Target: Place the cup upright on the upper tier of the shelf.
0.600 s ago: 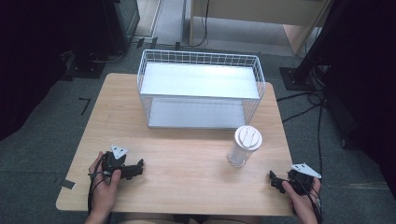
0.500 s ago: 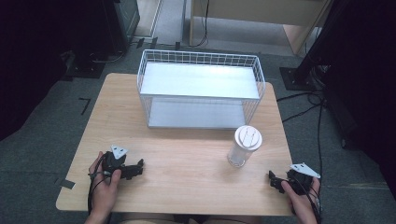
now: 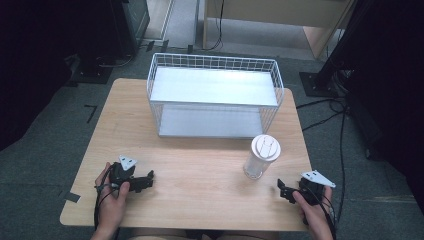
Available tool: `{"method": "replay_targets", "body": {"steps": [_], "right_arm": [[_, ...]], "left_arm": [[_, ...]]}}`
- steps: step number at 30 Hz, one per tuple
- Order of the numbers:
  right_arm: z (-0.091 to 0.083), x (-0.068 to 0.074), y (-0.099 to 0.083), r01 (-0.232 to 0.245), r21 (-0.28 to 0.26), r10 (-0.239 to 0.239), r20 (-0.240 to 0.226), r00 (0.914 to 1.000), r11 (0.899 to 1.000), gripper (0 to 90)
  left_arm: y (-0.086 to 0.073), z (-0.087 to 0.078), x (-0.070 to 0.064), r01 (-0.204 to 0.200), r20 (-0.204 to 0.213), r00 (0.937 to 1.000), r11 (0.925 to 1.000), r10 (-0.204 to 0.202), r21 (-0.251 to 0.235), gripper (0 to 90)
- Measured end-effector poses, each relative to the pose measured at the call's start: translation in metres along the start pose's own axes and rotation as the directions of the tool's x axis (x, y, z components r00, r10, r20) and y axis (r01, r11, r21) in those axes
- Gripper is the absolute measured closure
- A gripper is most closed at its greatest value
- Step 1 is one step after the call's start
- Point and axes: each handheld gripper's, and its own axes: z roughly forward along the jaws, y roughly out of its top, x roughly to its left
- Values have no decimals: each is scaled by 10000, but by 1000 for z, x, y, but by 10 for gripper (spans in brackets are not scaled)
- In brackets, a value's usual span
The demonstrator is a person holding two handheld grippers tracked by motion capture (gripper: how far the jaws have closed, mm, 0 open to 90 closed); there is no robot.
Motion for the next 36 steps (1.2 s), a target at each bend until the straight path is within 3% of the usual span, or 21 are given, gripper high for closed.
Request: {"method": "replay_targets", "body": {"steps": [8,16,21,25,31,36], "right_arm": [[8,19,2,293,114,-288,-432,9987,9995,13],[17,42,7,285,43,-279,-952,9951,9996,13],[18,54,13,32,-392,-94,-1591,9872,9992,13],[18,57,17,-114,-651,-5,-1802,9836,9978,14],[17,66,25,64,-1075,-265,-1861,9822,9942,13],[16,72,34,-131,-1449,-151,-1912,9814,9894,13]], "left_arm": [[0,0,0,34,-3,10000,10000,-34,-28,0],[0,0,0,2,0,10000,10000,-2,-1,0],[0,0,0,35,-3,10000,10000,-35,-30,0],[0,0,0,6,0,10000,10000,-6,-4,0],[0,0,0,2,1,10000,10000,-2,-1,0],[0,0,0,4,1,10000,10000,-4,-2,0]]}}
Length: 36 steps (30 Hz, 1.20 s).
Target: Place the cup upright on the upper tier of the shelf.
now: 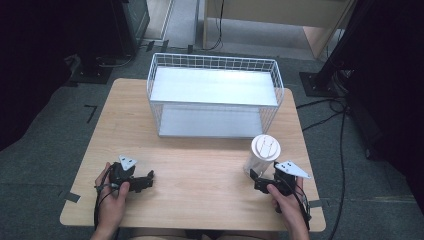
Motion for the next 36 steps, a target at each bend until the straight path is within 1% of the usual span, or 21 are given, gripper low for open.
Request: {"method": "replay_targets", "body": {"steps": [3,4,11,16,22,24,25,27,28,29,31,36], "right_arm": [[0,2,6,-61,-424,65,94,9999,9991,13],[0,3,8,-177,-544,185,142,9997,9984,13],[0,10,20,-84,-1370,126,294,9995,9905,14],[1,15,27,-27,-1908,117,462,9989,9816,14],[6,21,31,-62,-2398,258,790,9965,9708,15],[8,23,31,-130,-2585,375,901,9952,9659,16],[8,24,32,-108,-2655,388,1005,9942,9641,37],[9,28,31,-13,-2943,385,1205,9920,9557,128],[9,30,31,57,-3066,389,1394,9895,9518,141],[9,31,32,56,-3063,423,1495,9879,9519,142],[10,32,32,20,-3106,478,1527,9871,9505,148],[7,31,33,-223,-3346,810,1625,9834,9421,155]], "left_arm": [[0,0,0,1,0,10000,10000,-1,-1,0],[0,0,0,3,3,10000,10000,-3,-3,0],[0,0,0,4,4,10000,10000,-4,-4,0],[0,0,0,3,1,10000,10000,-3,-3,0],[0,0,0,1,1,10000,10000,-1,-2,0],[0,0,0,3,3,10000,10000,-3,-1,0],[0,0,0,1,2,10000,10000,-1,-1,0],[0,0,0,2,1,10000,10000,-2,-1,0],[0,0,0,33,0,10000,10000,-33,-28,0],[0,0,0,2,2,10000,10000,-2,-1,0],[0,0,0,3,2,10000,10000,-3,-2,0],[0,0,0,3,2,10000,10000,-3,-2,0]]}}
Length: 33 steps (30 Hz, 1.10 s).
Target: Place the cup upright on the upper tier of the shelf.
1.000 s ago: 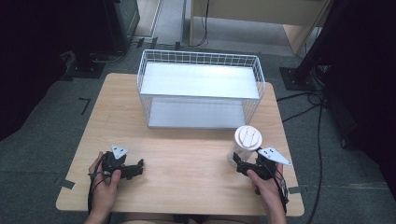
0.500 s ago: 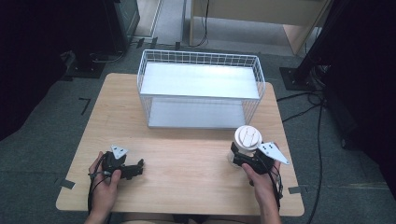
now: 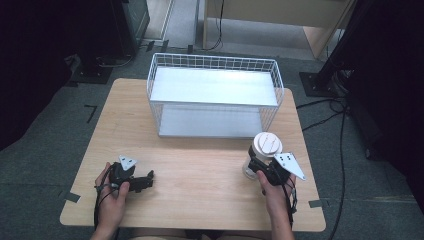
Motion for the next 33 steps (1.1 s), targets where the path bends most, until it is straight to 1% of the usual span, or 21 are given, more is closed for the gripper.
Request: {"method": "replay_targets", "body": {"steps": [2,5,9,14,17,27,30,33], "right_arm": [[-1,-1,2,-72,-125,72,45,10000,9999,156],[-3,0,8,-11,-206,12,65,10000,9998,157],[-5,4,17,92,-364,-95,-84,9999,9993,158],[-4,13,30,266,-604,-281,-232,9993,9978,159],[-3,20,38,292,-748,-321,-367,9988,9968,159],[6,42,63,595,-1158,-674,-652,9956,9915,159],[9,48,71,544,-1270,-640,-729,9953,9904,159],[11,55,78,606,-1403,-722,-795,9942,9883,159]], "left_arm": [[0,0,0,-2,0,10000,10000,2,3,0],[0,0,0,-3,-1,10000,10000,3,3,0],[0,0,0,-3,-2,10000,10000,3,3,0],[0,0,0,30,-4,10000,10000,-30,-25,0],[0,0,0,-1,0,10000,10000,1,3,0],[0,0,0,-24,-4,10000,10000,24,7,0],[0,0,0,-32,-6,10000,10000,32,7,0],[0,0,0,-23,-2,10000,10000,23,7,0]]}}
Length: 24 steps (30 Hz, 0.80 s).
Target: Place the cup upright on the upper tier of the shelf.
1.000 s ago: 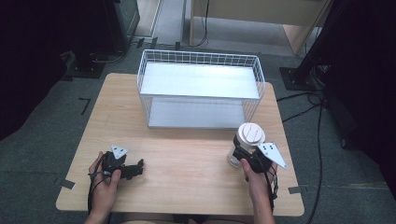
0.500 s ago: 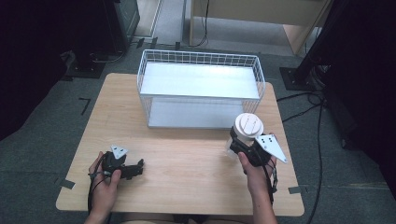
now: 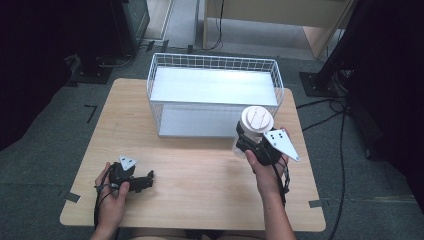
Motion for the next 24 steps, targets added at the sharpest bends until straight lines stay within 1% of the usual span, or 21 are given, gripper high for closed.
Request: {"method": "replay_targets", "body": {"steps": [7,11,15,22,24], "right_arm": [[9,13,16,165,-251,-170,-187,9997,9995,159],[13,18,25,172,-391,-183,-265,9995,9991,159],[18,22,34,305,-535,-323,-324,9990,9981,159],[28,29,52,271,-746,-300,-378,9988,9968,159],[31,31,57,330,-806,-362,-384,9986,9962,159]], "left_arm": [[0,0,0,-14,-9,10000,10000,14,0,0],[0,0,0,0,-5,10000,10000,0,-2,0],[0,0,0,1,-3,10000,10000,-1,-4,0],[0,0,0,-11,-6,10000,10000,11,-4,0],[0,0,0,-3,-2,10000,10000,3,-3,0]]}}
